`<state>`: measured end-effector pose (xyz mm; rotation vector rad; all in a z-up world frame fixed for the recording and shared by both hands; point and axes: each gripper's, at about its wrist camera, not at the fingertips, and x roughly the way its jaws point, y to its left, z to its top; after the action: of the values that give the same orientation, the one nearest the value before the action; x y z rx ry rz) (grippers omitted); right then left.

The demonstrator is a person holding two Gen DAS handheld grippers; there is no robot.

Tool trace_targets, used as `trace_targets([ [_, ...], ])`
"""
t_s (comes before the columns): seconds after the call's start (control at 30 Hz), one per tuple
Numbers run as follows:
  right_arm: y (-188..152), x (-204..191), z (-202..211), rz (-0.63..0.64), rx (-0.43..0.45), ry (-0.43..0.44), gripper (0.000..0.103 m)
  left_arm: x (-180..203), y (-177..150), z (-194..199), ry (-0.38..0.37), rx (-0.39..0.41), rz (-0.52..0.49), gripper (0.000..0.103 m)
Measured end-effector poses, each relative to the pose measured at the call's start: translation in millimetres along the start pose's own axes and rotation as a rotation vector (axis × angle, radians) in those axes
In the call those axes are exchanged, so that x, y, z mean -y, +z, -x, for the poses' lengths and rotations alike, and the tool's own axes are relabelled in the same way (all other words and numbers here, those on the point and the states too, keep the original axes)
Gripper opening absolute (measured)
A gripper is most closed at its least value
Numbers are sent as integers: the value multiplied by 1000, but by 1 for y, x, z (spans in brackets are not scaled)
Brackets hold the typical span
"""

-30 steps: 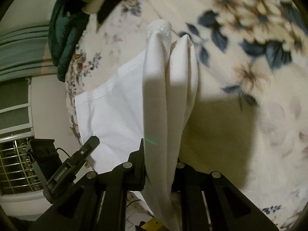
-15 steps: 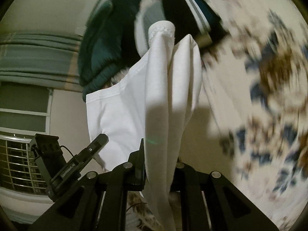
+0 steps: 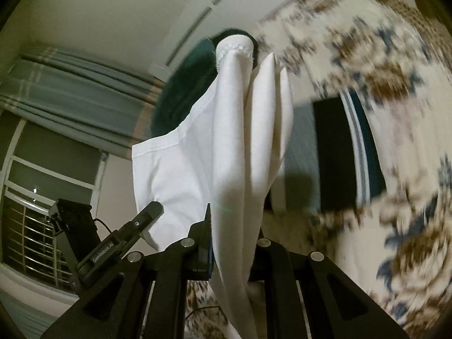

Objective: Fold small clothes

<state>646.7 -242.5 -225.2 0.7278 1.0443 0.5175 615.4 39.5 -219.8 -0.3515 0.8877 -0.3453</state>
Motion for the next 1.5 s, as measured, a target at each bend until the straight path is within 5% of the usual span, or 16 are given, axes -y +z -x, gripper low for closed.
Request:
trace_targets([
  [0.23, 55, 14, -52, 7, 16, -11, 13, -22, 30, -53, 49, -10, 2, 6],
  [0.47, 44, 119, -145, -90, -62, -125, 13, -73, -7, -162, 139, -161, 0, 7],
  [0.6, 42, 145, -156, -74, -84, -202, 13, -70, -18, -187, 172, -195, -62, 10],
  [0.67, 41, 148, -158, -68, -100, -244, 22, -63, -17, -190, 198, -194, -104, 14],
  [0.8, 43, 144, -158, -8, -103, -438, 47, -48, -18, -185, 312, -143, -181, 30],
  [0.87, 40, 135, -156, 45, -87, -537, 75, -47, -19, -181, 343, -116, -187, 69],
  [0.93, 32, 119, -149, 121, -65, -650, 98, -47, -21, -177, 372, -97, -191, 95],
  [1.1, 11, 99, -120, 218, 18, -872, 103, -34, -34, -154, 443, -56, -204, 101],
  [1.5, -43, -2, 0, 299, 152, -951, 103, 26, -63, -58, 455, -25, -163, 102],
])
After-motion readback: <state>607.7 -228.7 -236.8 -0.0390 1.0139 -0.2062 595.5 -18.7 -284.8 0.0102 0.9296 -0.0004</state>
